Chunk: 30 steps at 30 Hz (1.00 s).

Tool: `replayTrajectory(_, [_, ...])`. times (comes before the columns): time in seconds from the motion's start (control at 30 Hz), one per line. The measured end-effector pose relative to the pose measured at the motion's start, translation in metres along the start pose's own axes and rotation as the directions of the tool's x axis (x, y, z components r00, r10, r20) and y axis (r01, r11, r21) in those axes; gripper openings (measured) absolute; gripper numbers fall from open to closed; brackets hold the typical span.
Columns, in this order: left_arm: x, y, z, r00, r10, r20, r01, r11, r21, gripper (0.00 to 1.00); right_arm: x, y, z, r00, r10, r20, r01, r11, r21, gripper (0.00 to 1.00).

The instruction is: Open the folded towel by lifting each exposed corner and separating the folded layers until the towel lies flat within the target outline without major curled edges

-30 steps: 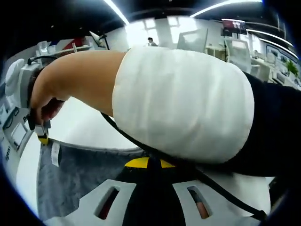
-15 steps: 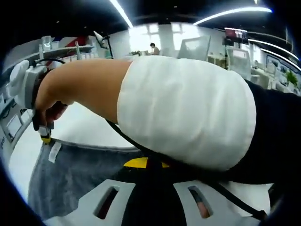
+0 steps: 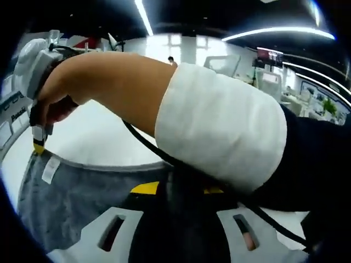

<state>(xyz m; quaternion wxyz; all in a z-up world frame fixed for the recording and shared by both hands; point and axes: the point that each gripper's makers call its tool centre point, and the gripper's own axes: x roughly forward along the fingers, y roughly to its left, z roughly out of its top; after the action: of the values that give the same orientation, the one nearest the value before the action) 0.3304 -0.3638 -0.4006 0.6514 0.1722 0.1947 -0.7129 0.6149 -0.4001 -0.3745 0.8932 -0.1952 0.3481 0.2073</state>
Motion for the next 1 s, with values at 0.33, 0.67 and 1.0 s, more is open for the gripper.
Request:
replayTrajectory(0.33, [-0.025, 0.009, 0.022, 0.997, -0.001, 0.075, 0.001, 1.000, -0.004, 0.24, -0.060, 0.029, 0.022, 0.997, -0.004, 0.083, 0.007, 0.999, -0.036, 0.12])
replayTrajectory(0.67, [-0.002, -0.005, 0.015, 0.998, 0.010, 0.061, -0.017, 0.994, 0.112, 0.18, -0.074, 0.031, 0.038, 0.993, -0.078, 0.092, 0.089, 0.989, -0.121, 0.07])
replayTrajectory(1.0, [0.008, -0.013, 0.006, 0.999, -0.011, 0.042, 0.006, 0.994, 0.107, 0.17, -0.048, 0.015, 0.023, 0.993, -0.109, 0.042, 0.114, 0.984, -0.134, 0.12])
